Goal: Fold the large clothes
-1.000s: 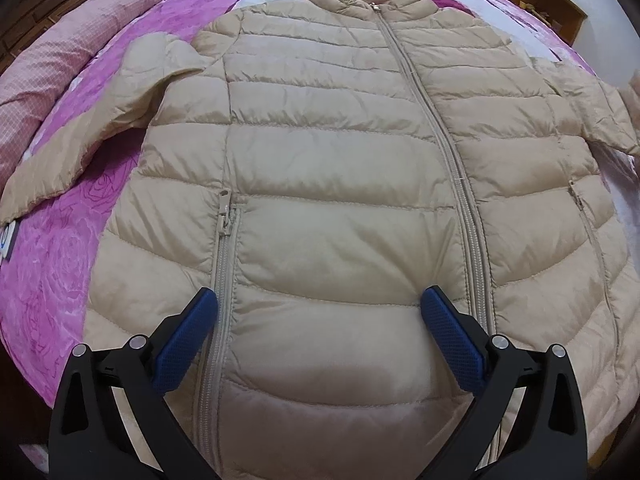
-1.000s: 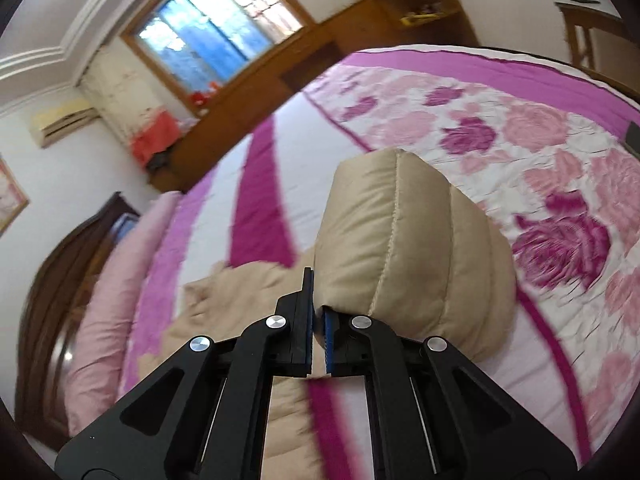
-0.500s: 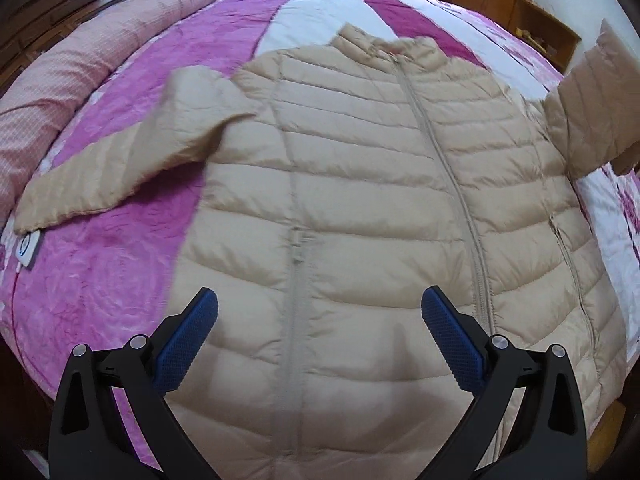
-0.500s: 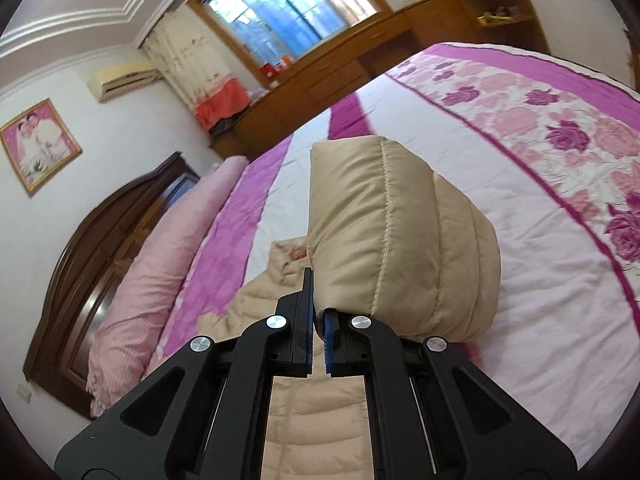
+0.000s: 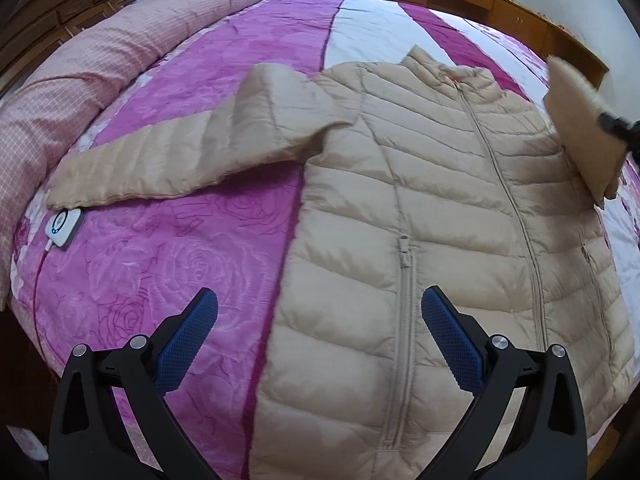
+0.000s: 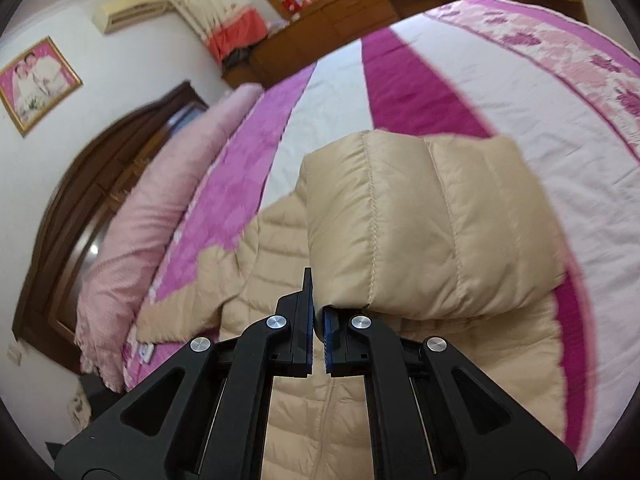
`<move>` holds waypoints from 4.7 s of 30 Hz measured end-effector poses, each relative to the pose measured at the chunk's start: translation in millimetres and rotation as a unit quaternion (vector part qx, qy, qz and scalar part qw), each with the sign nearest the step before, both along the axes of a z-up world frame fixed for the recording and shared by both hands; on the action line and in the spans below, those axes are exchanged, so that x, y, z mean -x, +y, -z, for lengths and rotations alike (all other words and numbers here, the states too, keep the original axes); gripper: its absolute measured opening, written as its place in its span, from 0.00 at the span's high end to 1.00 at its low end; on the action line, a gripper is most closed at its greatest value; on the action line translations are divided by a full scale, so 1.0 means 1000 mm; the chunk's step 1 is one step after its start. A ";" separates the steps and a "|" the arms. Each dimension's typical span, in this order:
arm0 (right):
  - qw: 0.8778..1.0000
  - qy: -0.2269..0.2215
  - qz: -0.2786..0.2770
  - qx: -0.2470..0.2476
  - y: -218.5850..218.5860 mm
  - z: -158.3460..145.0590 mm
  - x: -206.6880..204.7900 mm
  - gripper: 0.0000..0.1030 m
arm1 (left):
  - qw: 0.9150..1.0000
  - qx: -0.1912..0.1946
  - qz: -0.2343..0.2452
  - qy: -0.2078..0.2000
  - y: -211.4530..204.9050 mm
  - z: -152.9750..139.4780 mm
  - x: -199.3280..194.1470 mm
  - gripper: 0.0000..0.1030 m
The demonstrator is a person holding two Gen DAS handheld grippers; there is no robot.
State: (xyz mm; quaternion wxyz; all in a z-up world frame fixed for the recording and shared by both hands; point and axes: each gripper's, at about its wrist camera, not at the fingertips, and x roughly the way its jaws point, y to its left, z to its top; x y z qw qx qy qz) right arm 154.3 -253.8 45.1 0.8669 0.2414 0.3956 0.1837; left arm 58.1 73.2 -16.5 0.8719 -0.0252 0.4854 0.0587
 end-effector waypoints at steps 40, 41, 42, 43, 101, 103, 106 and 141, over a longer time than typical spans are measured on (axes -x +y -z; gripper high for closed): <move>0.996 0.055 0.054 0.055 -0.023 0.029 0.055 0.28 | 0.998 -0.002 0.059 -0.033 -0.055 -0.024 -0.013 0.05; 0.995 0.054 0.059 0.059 -0.028 0.029 0.057 0.27 | 0.997 -0.003 0.065 -0.033 -0.060 -0.024 -0.015 0.05; 0.994 0.054 0.067 0.065 -0.036 0.028 0.061 0.27 | 0.997 -0.004 0.073 -0.034 -0.068 -0.025 -0.018 0.05; 0.993 0.055 0.075 0.069 -0.043 0.028 0.063 0.27 | 0.996 -0.005 0.079 -0.035 -0.074 -0.025 -0.019 0.05; 0.986 0.079 0.145 0.013 -0.113 0.053 0.077 0.26 | 0.959 -0.030 0.213 -0.185 -0.182 -0.080 -0.114 0.90; 0.987 0.078 0.137 0.010 -0.106 0.052 0.071 0.26 | 0.964 -0.028 0.195 -0.181 -0.161 -0.078 -0.115 0.90; 0.989 0.078 0.127 0.007 -0.098 0.050 0.056 0.26 | 0.972 -0.016 0.162 -0.170 -0.127 -0.072 -0.115 0.90; 0.978 0.089 0.187 -0.008 -0.097 0.086 -0.019 0.48 | 0.994 0.087 0.040 -0.052 -0.017 0.023 -0.143 0.38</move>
